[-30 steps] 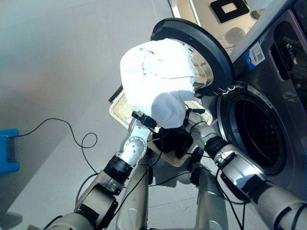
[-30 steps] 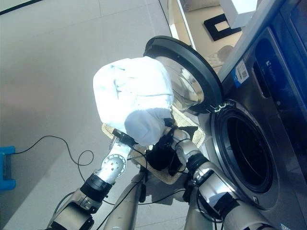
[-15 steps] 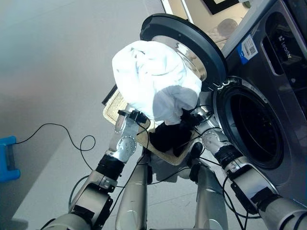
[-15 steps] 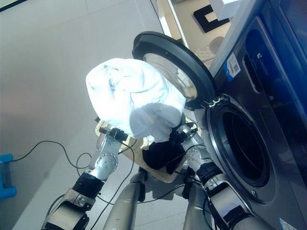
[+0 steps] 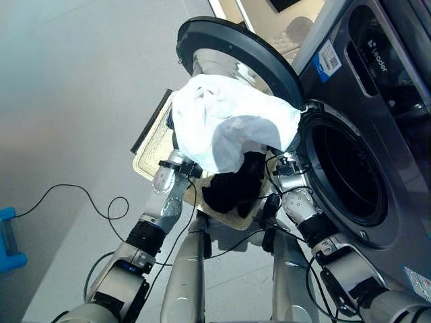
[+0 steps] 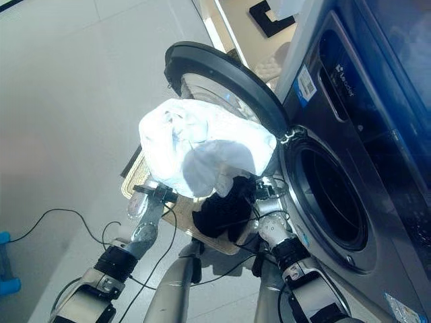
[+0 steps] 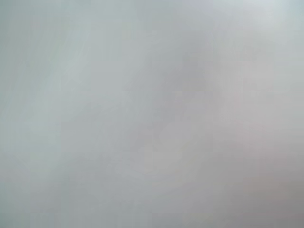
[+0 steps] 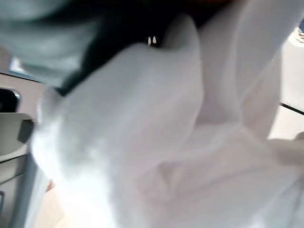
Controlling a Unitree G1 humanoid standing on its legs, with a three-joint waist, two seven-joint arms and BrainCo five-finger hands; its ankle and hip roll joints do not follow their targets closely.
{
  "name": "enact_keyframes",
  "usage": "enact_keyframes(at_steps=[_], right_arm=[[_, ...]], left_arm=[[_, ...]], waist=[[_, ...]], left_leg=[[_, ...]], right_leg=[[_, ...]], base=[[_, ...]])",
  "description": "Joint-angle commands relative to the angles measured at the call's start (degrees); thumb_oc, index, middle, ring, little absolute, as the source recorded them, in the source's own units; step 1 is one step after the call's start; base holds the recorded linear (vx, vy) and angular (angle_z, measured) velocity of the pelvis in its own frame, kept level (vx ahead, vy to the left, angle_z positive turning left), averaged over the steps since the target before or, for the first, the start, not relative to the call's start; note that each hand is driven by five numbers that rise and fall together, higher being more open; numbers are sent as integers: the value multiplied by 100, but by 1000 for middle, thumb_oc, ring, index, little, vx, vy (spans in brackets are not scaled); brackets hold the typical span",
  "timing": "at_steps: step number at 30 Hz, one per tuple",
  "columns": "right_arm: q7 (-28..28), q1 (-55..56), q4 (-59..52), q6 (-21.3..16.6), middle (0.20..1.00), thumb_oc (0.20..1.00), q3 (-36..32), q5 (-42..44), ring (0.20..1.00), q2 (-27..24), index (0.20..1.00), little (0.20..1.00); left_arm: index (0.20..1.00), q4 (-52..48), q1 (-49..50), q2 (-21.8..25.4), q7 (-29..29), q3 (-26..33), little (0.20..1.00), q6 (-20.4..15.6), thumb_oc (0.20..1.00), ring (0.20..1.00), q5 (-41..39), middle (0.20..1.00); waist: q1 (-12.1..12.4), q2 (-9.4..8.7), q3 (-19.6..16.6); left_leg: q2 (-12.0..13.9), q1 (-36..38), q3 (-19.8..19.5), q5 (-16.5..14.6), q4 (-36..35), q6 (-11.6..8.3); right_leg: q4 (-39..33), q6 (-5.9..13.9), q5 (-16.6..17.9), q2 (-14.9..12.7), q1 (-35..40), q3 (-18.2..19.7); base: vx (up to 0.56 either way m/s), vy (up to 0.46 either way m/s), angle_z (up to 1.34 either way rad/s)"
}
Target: Put the clothes into the washing machine.
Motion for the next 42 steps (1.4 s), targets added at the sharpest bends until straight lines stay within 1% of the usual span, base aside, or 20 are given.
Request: enact_keyframes(at_steps=[1,3,4,5,6,7,9,10,11,16,17,19,22,24,25,28,32,33,39,42], right_arm=[[124,-101,-771,-162,200,200,-66,-120,200,-10,200,200],[135,-128,-760,-107,200,200,-31,-102,200,-14,200,200],[158,-125,-729,-67,200,200,15,-76,200,-3,200,200],[215,-161,-663,-11,200,200,65,1,200,4,200,200],[235,-151,-630,15,200,200,95,40,200,6,200,200],[260,-196,-590,65,200,200,142,100,200,8,200,200],[260,-236,-495,190,200,200,287,241,200,10,200,200],[270,-244,-475,210,200,200,307,279,200,7,200,200],[283,-232,-437,220,200,200,358,383,200,16,200,200],[565,-310,-101,351,200,200,479,1161,200,71,200,200],[565,-310,-101,351,200,200,479,1161,200,71,200,200],[665,-328,90,393,200,200,569,1473,200,161,200,200],[785,-348,219,532,200,200,622,1785,200,262,200,200],[785,-348,219,532,200,200,622,1785,200,262,200,200],[908,-383,355,674,200,200,632,2135,200,361,200,200],[1090,-439,513,865,200,200,611,2585,200,466,200,200],[1382,-516,630,1065,200,200,591,3063,200,579,200,200],[1549,-547,657,1203,200,200,565,3381,200,598,200,200],[1901,-432,431,1604,200,200,453,3484,200,865,200,200],[1884,-438,368,1573,200,200,486,3484,200,878,200,200]], left_arm=[[200,-320,-252,154,575,-183,200,-836,200,200,1447,200],[200,-252,-337,245,724,-276,200,-905,200,200,1717,200],[200,-199,-384,307,898,-369,200,-969,200,200,1992,200],[200,-116,-495,384,1224,-495,200,-1062,200,200,2573,200],[200,-66,-529,436,1391,-579,200,-1128,200,200,2781,200],[200,-16,-638,521,1751,-698,200,-1153,200,200,3312,200],[200,196,-930,777,3012,-1073,200,-1160,200,200,4940,200],[200,226,-986,819,3214,-1129,200,-1143,200,200,5218,200],[200,258,-1108,912,3691,-1268,200,-1073,200,200,5742,200],[200,374,-1714,1191,5253,-1813,200,-862,200,200,7464,200],[200,374,-1714,1191,5253,-1813,200,-862,200,200,7464,200],[200,337,-1913,1183,5784,-2071,200,-707,200,200,7974,200],[200,366,-2018,1086,6183,-2230,200,-671,200,200,8537,200],[200,366,-2018,1086,6183,-2230,200,-671,200,200,8537,200],[200,413,-2108,969,6379,-2362,200,-700,200,200,8885,200],[200,415,-2190,858,6502,-2524,200,-762,200,200,9246,200],[200,421,-2316,729,6403,-2709,200,-760,200,200,9536,200],[200,445,-2353,709,6359,-2781,200,-754,200,200,9618,200],[200,579,-2390,677,6124,-3015,200,-689,200,200,9791,200],[200,645,-2406,672,6049,-3086,200,-632,200,200,9789,200]], waist=[[-20,89,-132],[-25,86,-132],[-29,84,-132],[-36,82,-132],[-38,80,-132],[-43,80,-132],[-66,64,-132],[-72,62,-132],[-82,53,-132],[-138,40,-132],[-138,40,-132],[-156,42,-132],[-166,36,-132],[-166,36,-132],[-175,27,-132],[-179,21,-132],[-195,9,-132],[-204,6,-132],[-273,-11,-132],[-296,-16,-132]], left_leg=[[-427,-81,408,-470,237,113],[-428,-100,402,-438,225,114],[-424,-67,403,-469,236,103],[-418,-95,410,-441,229,100],[-415,-55,413,-474,236,91],[-408,-87,416,-433,221,86],[-392,-59,436,-431,213,57],[-387,-60,439,-426,208,54],[-376,-21,445,-454,207,42],[-345,-53,483,-418,181,1],[-345,-53,483,-418,181,1],[-341,-51,486,-424,164,-14],[-332,-73,500,-428,145,-17],[-332,-73,500,-428,145,-17],[-324,-95,505,-431,136,-25],[-319,-119,513,-436,126,-24],[-307,-129,547,-432,94,-20],[-305,-123,557,-434,84,-24],[-302,-150,592,-431,69,-37],[-302,-148,610,-425,50,-36]], right_leg=[[102,465,-304,170,200,-246],[71,461,-268,176,190,-240],[82,472,-299,174,221,-233],[58,467,-266,177,198,-232],[76,476,-302,172,232,-232],[46,471,-260,174,209,-237],[33,488,-257,177,232,-229],[28,489,-252,179,229,-226],[47,502,-284,175,254,-218],[-12,520,-240,181,229,-201],[-12,520,-240,181,229,-201],[-33,533,-227,183,225,-193],[-45,541,-217,190,189,-178],[-45,541,-217,190,189,-178],[-40,555,-208,200,150,-159],[-48,572,-191,213,113,-143],[-87,587,-161,243,89,-125],[-107,596,-148,248,90,-121],[-186,632,-90,271,60,-88],[-219,636,-73,282,55,-72]], base=[[-7,9,-10],[-2,6,-8],[-4,8,-5],[0,0,0],[0,0,0],[0,0,0],[-1,8,-2],[0,12,-5],[-3,10,-4],[-4,7,-2],[-6,5,-5],[-8,3,-4],[-3,0,-1],[-5,-6,-2],[-13,-18,-5],[-5,-8,-2],[-1,-13,-2],[1,-22,-6],[0,-7,-2],[0,0,0]])
